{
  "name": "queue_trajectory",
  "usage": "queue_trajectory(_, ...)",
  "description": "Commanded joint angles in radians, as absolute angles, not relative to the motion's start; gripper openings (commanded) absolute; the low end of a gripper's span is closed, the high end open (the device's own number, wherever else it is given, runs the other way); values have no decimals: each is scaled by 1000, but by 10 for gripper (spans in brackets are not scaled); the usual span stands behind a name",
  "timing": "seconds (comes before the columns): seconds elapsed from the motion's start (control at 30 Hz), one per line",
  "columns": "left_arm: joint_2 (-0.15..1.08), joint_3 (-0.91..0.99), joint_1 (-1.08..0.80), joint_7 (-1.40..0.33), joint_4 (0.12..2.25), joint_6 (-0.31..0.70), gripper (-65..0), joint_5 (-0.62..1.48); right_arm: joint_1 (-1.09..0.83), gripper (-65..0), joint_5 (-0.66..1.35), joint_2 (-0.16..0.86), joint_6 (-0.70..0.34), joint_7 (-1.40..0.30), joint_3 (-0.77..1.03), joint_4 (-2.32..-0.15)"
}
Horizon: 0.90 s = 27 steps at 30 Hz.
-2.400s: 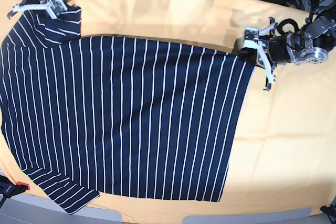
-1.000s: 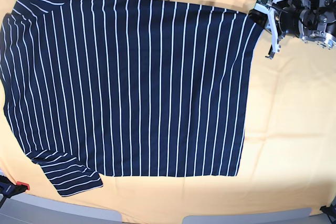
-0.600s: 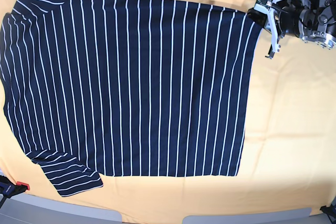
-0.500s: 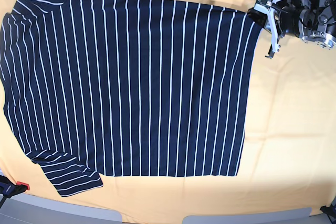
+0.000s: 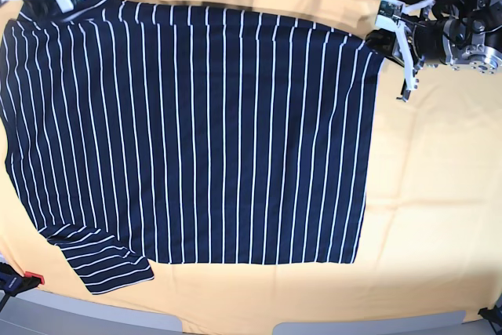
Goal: Fold the T-shirt properly
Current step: 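Fold the shoulder edges inward toward the shirt's middle with both grippers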
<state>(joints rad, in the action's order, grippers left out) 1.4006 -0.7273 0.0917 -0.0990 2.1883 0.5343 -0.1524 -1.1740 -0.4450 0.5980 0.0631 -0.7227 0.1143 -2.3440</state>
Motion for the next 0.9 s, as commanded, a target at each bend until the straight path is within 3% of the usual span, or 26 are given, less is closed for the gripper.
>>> queue_trajectory(0.0,1410,-719,104,-88,2198,520,-650,-165,-1166,-650,-432,622,54,-717,120,-2356)
queue_trajectory(0.43,1278,-719,262,-192,2189,461,-650,-183,-926,-650,-217,732,-6,-548,120,-2356)
queue_trajectory(0.87,1142,-719,284,-181,1975,350,-650,-183,-573,-650,-13,735,-178,-507,120,-2061)
